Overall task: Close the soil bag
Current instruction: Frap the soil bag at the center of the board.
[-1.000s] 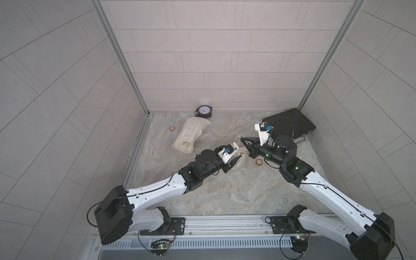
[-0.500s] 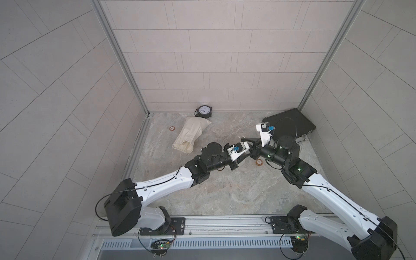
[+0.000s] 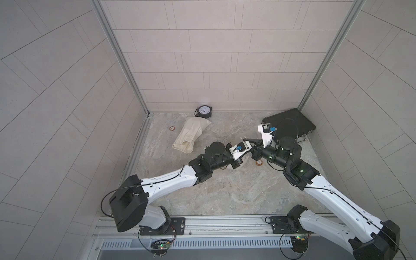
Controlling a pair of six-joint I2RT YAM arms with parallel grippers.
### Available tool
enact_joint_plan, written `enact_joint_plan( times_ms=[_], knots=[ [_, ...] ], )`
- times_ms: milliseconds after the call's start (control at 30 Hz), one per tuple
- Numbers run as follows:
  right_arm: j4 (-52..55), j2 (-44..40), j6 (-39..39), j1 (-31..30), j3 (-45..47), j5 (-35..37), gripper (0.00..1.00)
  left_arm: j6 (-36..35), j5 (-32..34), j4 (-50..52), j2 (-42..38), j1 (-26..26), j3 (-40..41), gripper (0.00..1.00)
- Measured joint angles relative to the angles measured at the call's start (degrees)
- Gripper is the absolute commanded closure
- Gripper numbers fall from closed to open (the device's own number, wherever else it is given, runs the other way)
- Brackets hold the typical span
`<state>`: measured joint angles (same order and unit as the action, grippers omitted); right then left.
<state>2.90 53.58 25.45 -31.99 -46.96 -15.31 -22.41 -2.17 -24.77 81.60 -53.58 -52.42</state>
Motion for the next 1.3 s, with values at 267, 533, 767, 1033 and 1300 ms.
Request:
enact_joint_plan(
  times_ms=[267, 533, 767, 1033, 1300],
  knots=[
    [4.2, 0.1, 1.2, 0.9, -0.9, 2.6, 1.00, -1.3, 10.6, -3.0, 3.2, -4.1, 0.8, 0.87],
    [7.7, 0.2, 2.6, 2.1, -1.3, 4.4, 1.00, -0.5, 19.1, -4.8, 5.7, -7.3, 1.4, 0.84],
    [9.1, 0.2, 3.5, 3.5, -1.5, 4.1, 1.00, 1.6, 21.7, -1.7, 5.6, -7.7, 1.7, 0.82],
    [10.6, 0.2, 4.4, 4.5, -1.5, 2.8, 1.00, 4.7, 23.6, -0.7, 5.6, -8.0, 2.4, 0.91],
    [12.5, 0.3, 5.9, 5.7, -1.5, 1.0, 1.00, 6.4, 24.9, -0.9, 6.1, -8.2, 3.7, 0.82]
  ],
)
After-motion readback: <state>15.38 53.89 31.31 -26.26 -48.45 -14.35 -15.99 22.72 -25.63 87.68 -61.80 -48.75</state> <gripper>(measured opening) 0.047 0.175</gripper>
